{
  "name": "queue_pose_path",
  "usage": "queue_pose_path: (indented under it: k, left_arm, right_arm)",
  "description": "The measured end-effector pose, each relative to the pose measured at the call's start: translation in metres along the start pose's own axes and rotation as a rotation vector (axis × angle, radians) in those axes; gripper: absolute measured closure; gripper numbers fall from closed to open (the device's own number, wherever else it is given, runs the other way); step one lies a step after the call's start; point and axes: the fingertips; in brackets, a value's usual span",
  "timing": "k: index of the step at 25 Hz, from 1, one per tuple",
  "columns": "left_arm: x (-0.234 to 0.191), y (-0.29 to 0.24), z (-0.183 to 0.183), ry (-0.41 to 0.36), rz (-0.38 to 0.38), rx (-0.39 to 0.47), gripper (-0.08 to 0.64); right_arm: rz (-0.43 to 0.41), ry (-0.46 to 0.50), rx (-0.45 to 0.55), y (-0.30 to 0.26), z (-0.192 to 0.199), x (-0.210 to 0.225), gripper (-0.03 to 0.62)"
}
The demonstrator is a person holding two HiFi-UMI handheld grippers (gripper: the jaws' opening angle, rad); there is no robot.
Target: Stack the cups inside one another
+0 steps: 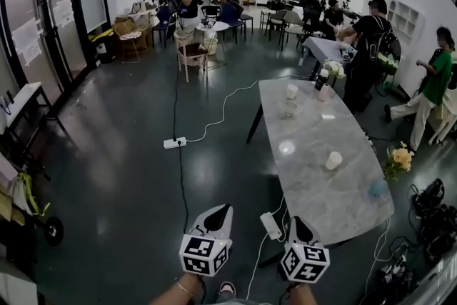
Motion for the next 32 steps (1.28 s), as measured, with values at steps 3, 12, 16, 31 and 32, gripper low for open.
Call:
queue_pose_path:
  k: [3, 12, 16, 31, 32]
  left_arm:
    - [-0.002, -0.025, -0.008, -0.014, 0.009, 0.0, 0.563]
    - [-0.019, -0.085, -0.014, -0.037, 0.041, -0.033, 0.563]
    - [-0.034, -0.116, -0.024, -0.056, 0.078, -0.039, 0.563]
    - [-0.187, -0.251, -0.106, -0.135, 0.161, -0.038, 0.563]
    - [-0.195, -0.256, -0.106, -0.128, 0.162, -0.041, 0.563]
  right_arm:
    - [0.006, -0.007, 0.002, -0.022, -0.01, 0.012, 0.592]
    - [0.05, -0.042, -0.034, -0.072, -0.011, 0.036, 0.592]
    - [0.079, -0.055, -0.046, -0.1, -0.017, 0.036, 0.592]
    - [0.119, -0.07, 0.005, -0.283, -0.109, -0.039, 0.592]
    - [0.12, -0.063, 0.002, -0.291, -0.11, -0.044, 0.592]
Point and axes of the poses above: the fingertips, and each gripper's own axes: y backward along the fingers, x to its right, z out of its underside, and after that the axes turned 9 degrees about z, right-handed
